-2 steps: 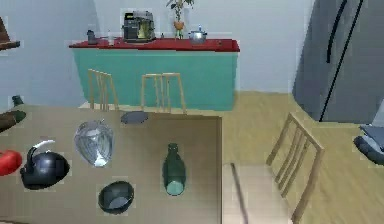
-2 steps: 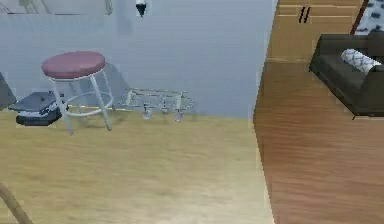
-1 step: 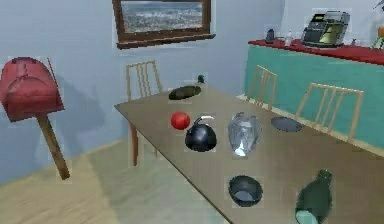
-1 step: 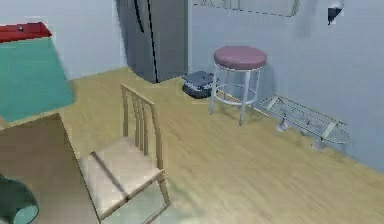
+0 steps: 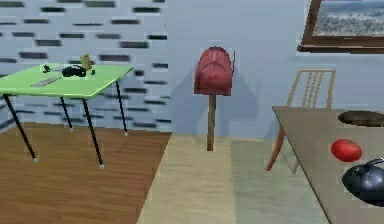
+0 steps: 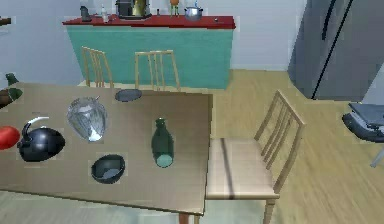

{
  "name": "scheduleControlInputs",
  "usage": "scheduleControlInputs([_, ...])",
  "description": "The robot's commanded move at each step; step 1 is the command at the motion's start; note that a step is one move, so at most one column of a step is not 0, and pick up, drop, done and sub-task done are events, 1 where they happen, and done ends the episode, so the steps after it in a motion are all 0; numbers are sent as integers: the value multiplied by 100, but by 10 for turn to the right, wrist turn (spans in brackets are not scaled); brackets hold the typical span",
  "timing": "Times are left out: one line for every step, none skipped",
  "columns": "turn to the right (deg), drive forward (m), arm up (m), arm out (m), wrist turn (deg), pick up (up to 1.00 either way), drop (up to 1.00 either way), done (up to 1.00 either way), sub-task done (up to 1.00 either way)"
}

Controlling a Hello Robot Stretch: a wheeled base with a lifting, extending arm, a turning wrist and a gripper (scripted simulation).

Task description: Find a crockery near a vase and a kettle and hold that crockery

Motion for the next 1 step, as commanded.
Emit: scheduleControlInputs([-210, 0, 0, 0, 0, 0, 0, 0, 0])
